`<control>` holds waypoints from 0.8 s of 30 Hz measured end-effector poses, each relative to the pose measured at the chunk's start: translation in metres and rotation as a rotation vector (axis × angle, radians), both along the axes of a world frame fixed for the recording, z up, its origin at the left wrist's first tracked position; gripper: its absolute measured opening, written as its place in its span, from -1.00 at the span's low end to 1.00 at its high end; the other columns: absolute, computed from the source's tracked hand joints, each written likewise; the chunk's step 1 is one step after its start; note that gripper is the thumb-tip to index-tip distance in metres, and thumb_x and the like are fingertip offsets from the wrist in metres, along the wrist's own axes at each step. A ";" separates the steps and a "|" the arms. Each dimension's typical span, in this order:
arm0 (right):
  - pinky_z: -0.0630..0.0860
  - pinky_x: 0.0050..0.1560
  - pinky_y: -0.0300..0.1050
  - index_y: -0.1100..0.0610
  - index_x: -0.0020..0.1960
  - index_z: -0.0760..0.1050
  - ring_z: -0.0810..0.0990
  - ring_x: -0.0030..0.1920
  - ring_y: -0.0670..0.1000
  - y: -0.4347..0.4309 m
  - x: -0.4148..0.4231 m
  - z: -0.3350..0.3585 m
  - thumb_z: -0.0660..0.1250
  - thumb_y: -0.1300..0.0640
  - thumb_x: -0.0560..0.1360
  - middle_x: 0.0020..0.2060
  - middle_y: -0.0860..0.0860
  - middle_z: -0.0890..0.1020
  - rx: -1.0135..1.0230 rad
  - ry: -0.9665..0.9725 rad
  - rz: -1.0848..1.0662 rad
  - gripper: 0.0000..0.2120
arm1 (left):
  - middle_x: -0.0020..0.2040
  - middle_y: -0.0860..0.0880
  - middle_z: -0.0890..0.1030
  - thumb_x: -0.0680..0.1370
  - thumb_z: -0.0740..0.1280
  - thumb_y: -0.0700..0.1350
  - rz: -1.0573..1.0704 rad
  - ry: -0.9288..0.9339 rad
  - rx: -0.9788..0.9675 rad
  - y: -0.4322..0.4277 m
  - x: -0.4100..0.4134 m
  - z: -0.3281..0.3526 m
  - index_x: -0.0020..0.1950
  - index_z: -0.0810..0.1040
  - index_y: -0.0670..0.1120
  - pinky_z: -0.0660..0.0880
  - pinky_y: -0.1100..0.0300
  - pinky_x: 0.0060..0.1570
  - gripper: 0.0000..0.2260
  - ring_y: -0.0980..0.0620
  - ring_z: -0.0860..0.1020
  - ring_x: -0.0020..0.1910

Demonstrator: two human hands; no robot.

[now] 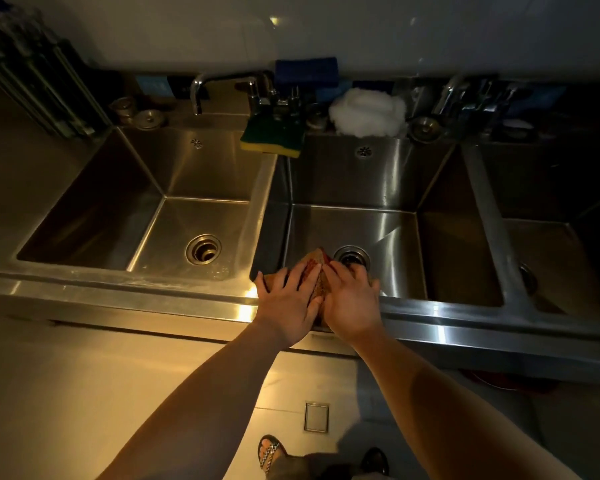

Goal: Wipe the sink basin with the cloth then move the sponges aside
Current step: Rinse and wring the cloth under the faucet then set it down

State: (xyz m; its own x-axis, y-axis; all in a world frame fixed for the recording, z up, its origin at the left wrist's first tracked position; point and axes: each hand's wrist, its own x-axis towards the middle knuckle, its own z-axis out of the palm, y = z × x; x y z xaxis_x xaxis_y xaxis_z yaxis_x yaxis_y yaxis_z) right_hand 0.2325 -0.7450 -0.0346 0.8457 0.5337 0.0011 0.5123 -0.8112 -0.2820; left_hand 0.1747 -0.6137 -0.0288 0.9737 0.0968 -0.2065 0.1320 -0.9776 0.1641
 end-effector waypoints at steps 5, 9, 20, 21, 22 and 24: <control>0.35 0.11 0.17 -0.01 0.37 0.30 0.38 0.22 0.13 -0.050 0.016 -0.003 0.25 -0.07 0.45 0.29 0.00 0.47 0.009 0.018 -0.015 -0.49 | 0.53 0.03 0.00 0.62 -0.09 0.14 -0.019 0.009 0.000 -0.050 0.018 0.000 0.52 -0.19 0.15 -0.17 -0.30 0.36 -0.50 -0.07 0.04 0.45; 0.36 0.08 0.14 0.01 0.34 0.34 0.41 0.18 0.12 -0.090 0.029 -0.004 0.10 -0.08 0.44 0.26 0.02 0.50 0.075 0.028 -0.034 -0.51 | 0.52 0.03 0.02 0.62 -0.09 0.14 -0.027 0.009 -0.016 -0.086 0.031 -0.001 0.52 -0.17 0.15 -0.12 -0.29 0.37 -0.51 -0.06 0.05 0.45; 0.31 0.07 0.09 0.08 0.15 0.42 0.42 0.11 0.10 -0.149 0.052 0.000 0.10 0.03 0.45 0.08 0.06 0.54 0.123 0.058 -0.116 -0.68 | 0.45 -0.01 0.16 0.62 -0.01 0.11 -0.067 -0.037 0.017 -0.150 0.056 0.005 0.52 -0.02 0.10 0.16 -0.10 0.19 -0.52 -0.04 0.20 0.34; 0.31 0.06 0.08 0.10 0.12 0.43 0.43 0.10 0.11 -0.152 0.054 0.001 0.08 0.03 0.44 0.06 0.07 0.55 0.134 0.051 -0.128 -0.68 | 0.45 0.00 0.17 0.62 -0.01 0.10 -0.068 -0.036 0.001 -0.155 0.058 0.007 0.52 -0.01 0.10 0.16 -0.10 0.19 -0.53 -0.04 0.20 0.34; 0.30 0.03 0.07 0.10 0.10 0.43 0.44 0.08 0.12 -0.158 0.055 0.002 0.02 0.01 0.42 0.04 0.08 0.56 0.149 0.040 -0.137 -0.64 | 0.45 0.00 0.17 0.62 0.00 0.10 -0.073 -0.035 -0.013 -0.160 0.060 0.008 0.52 -0.01 0.11 0.16 -0.09 0.18 -0.53 -0.03 0.20 0.34; 0.26 -0.03 0.03 0.10 0.06 0.45 0.45 0.05 0.11 -0.172 0.059 0.005 -0.09 -0.05 0.38 0.00 0.07 0.57 0.166 0.005 -0.149 -0.54 | 0.45 0.01 0.17 0.62 0.00 0.10 -0.089 -0.038 -0.039 -0.174 0.065 0.010 0.51 -0.01 0.11 0.17 -0.09 0.18 -0.53 -0.04 0.20 0.34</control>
State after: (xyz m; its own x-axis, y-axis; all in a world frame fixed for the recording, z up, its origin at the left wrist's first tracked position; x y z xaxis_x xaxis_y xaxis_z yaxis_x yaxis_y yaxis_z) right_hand 0.2916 -0.9174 -0.0301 0.9156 0.3952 0.0739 0.3880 -0.8200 -0.4208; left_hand 0.2402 -0.7878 -0.0188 0.9853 0.0022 -0.1708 0.0379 -0.9778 0.2060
